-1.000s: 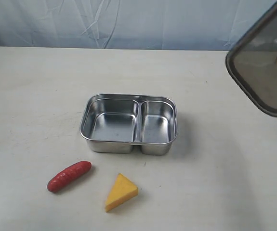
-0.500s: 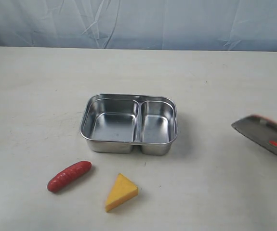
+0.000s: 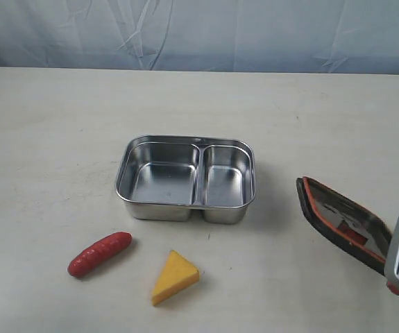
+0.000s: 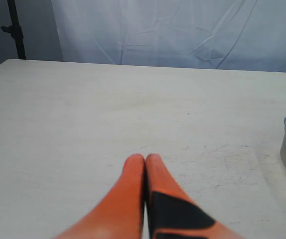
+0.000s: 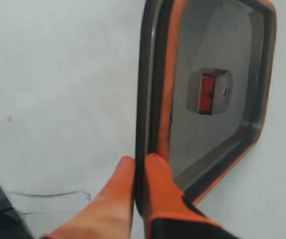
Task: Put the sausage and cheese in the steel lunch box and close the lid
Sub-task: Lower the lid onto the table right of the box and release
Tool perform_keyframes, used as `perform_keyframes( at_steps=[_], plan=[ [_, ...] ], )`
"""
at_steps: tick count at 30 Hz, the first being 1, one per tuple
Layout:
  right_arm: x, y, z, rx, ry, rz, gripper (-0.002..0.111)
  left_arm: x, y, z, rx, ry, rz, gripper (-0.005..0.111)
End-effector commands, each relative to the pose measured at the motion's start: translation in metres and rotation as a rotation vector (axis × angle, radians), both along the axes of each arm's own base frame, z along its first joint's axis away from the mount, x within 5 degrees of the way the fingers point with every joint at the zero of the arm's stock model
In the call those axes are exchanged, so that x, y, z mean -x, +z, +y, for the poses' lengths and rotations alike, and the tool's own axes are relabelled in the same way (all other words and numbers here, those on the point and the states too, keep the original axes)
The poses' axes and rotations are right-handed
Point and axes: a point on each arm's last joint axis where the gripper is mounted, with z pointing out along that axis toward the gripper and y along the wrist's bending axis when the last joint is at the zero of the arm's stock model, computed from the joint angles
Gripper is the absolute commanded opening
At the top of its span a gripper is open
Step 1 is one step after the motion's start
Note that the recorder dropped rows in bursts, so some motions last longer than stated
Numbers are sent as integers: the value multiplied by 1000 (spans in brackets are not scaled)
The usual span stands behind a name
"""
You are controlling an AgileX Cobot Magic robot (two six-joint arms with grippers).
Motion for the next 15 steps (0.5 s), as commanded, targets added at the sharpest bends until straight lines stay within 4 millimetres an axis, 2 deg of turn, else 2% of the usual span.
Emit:
perform_keyframes(
  at_steps=[1,4,10,12,15],
  plan=[
    [1,-7,1,43,1,74,-1,0,1,0,-1,-1,-16,0],
    [-2,-9,3,51,1,85,8,0,1,0,-1,-1,-16,0],
    [-7,-12,7,44,-1,79,47,0,1,0,-1,-1,-16,0],
    [-8,-12,8,42,-1,77,51,0,1,0,-1,-1,-16,0],
    [-11,0,14,-18,-16,70,49,0,1,0,-1,-1,-16,0]
  ],
)
